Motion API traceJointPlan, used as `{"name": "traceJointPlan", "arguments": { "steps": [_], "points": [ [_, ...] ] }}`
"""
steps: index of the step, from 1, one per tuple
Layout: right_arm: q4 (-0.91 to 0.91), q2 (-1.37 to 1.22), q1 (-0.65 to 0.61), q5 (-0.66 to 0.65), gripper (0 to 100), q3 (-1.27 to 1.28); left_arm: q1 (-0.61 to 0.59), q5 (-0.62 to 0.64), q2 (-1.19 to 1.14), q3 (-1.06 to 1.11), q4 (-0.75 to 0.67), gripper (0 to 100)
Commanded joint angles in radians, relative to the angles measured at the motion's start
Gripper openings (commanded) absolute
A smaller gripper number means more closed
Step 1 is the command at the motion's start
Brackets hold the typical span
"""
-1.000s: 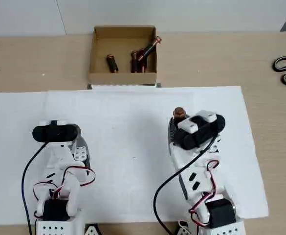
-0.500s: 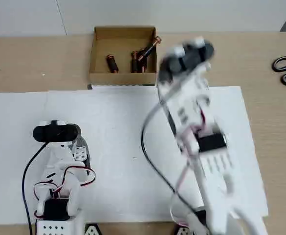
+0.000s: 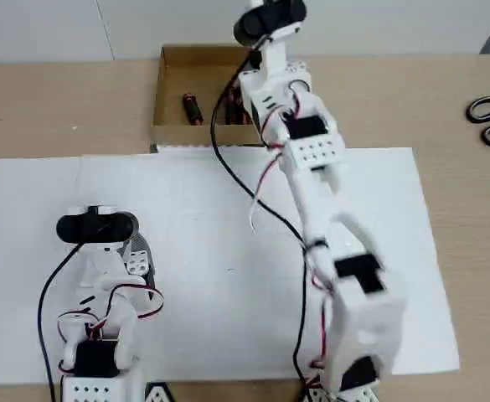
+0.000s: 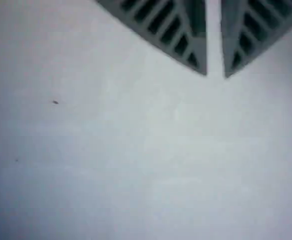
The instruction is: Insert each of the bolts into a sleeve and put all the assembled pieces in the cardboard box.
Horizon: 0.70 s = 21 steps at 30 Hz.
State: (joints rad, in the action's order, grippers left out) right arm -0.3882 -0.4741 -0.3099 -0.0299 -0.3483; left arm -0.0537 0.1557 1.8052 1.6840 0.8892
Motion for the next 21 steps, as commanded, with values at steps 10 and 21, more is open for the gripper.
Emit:
{"name": "traceJointPlan", "arguments": {
  "steps": [10,21],
  "points": [
    [-0.113,-0.526,-0.027,-0.012,0.4,-0.738,0.0,-0.005,0.009,-0.004,0.003,1],
    [-0.415,-0.645,-0.079,-0.048,8.3,-1.007,0.0,-0.005,0.009,-0.004,0.003,1]
  ]
}}
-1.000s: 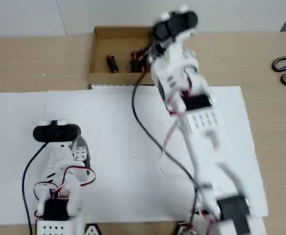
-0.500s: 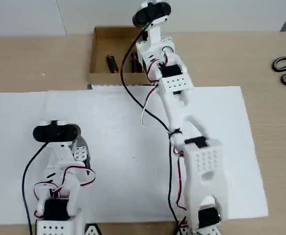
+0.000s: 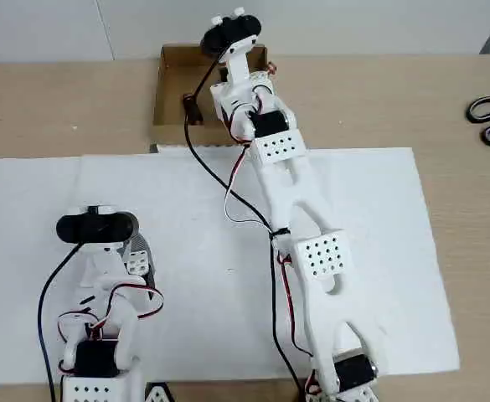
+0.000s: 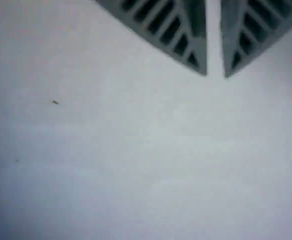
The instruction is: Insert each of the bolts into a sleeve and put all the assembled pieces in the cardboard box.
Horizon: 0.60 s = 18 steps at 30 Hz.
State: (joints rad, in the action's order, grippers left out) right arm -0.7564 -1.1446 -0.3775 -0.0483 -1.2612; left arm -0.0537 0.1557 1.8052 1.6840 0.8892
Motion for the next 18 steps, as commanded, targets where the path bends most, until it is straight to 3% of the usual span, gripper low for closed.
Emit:
{"name": "traceJointPlan", "arguments": {
  "steps": [1,6,12,18],
  "points": [
    [-0.076,0.025,-0.016,-0.034,12.8,-0.103,0.0,-0.005,0.009,-0.004,0.003,1],
    [-0.156,0.024,-0.024,-0.032,29.7,-0.163,0.0,-0.005,0.009,-0.004,0.003,1],
    [-0.165,0.025,-0.022,-0.035,27.3,-0.241,0.0,-0.005,0.009,-0.004,0.003,1],
    [-0.309,0.024,-0.024,-0.031,24.4,-0.387,0.0,-0.005,0.009,-0.004,0.003,1]
  ]
}}
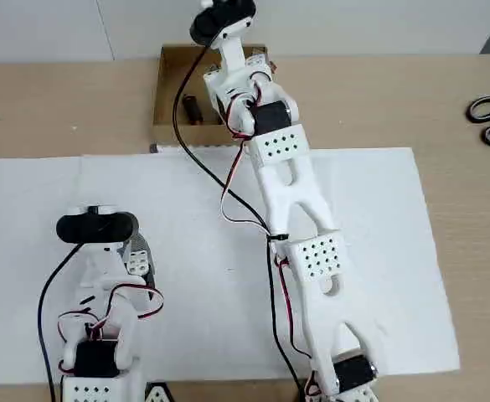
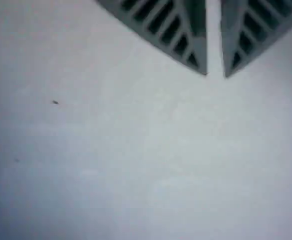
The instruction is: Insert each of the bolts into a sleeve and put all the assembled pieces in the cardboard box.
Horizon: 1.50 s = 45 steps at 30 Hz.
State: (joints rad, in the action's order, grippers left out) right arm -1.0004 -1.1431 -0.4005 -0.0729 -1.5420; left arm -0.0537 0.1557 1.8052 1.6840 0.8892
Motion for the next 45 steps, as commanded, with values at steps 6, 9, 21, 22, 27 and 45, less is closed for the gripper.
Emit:
{"name": "traceJointPlan", "arguments": {
  "steps": [6,9,21,22,27,45],
  "points": [
    [-0.2,0.056,0.013,0.058,2.7,-0.141,0.0,-0.005,0.009,-0.004,0.003,1],
    [-0.257,0.133,0.022,0.12,1.3,-0.14,0.0,-0.005,0.009,-0.004,0.003,1],
    [-0.677,0.401,0.11,0.152,0.2,-0.14,0.0,-0.005,0.009,-0.004,0.003,1],
    [-0.684,0.423,0.117,0.149,0.2,-0.14,0.0,-0.005,0.009,-0.004,0.003,1],
    [-0.704,0.512,0.166,0.143,0.2,-0.133,0.0,-0.005,0.009,-0.004,0.003,1],
    [-0.702,1.087,0.232,0.06,0.2,0.578,0.0,-0.005,0.009,-0.004,0.003,1]
  ]
}}
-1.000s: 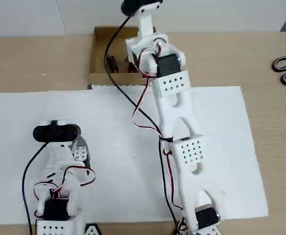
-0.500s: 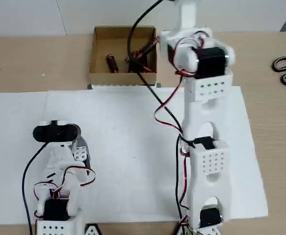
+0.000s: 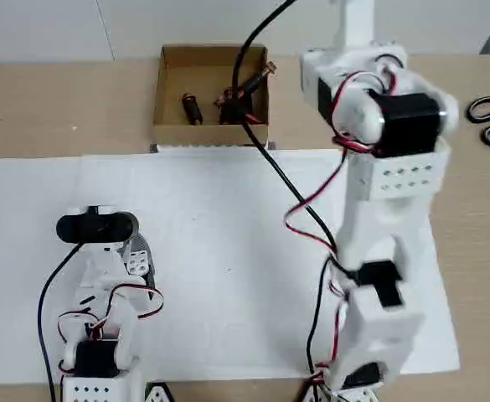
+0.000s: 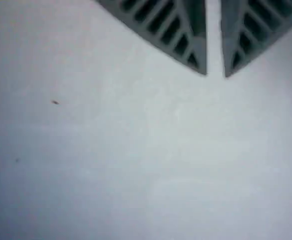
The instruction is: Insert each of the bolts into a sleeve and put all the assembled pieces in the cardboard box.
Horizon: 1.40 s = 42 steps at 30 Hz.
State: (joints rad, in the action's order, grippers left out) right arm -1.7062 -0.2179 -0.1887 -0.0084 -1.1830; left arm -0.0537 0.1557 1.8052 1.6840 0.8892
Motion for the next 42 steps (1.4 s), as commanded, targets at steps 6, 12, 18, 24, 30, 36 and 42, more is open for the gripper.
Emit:
{"name": "traceJointPlan", "arguments": {
  "steps": [6,12,18,24,30,36,42],
  "points": [
    [0.025,0.424,0.061,0.1,0.3,0.733,0.0,-0.005,0.009,-0.004,0.003,1],
    [0.16,0.71,0.062,0.167,0.4,1.298,0.0,-0.005,0.009,-0.004,0.003,1],
    [0.473,1.102,0.061,0.126,0.2,1.881,0.0,-0.005,0.009,-0.004,0.003,1],
    [0.607,1.425,0.062,0.123,0.2,2.271,0.0,-0.005,0.009,-0.004,0.003,1],
    [0.68,1.673,0.107,0.12,0.2,2.495,0.0,-0.005,0.009,-0.004,0.003,1],
    [0.711,1.893,0.186,0.06,0.2,2.682,0.0,-0.005,0.009,-0.004,0.003,1],
    [0.711,2.037,0.185,0.064,0.2,2.805,0.0,-0.005,0.009,-0.004,0.003,1]
  ]
}}
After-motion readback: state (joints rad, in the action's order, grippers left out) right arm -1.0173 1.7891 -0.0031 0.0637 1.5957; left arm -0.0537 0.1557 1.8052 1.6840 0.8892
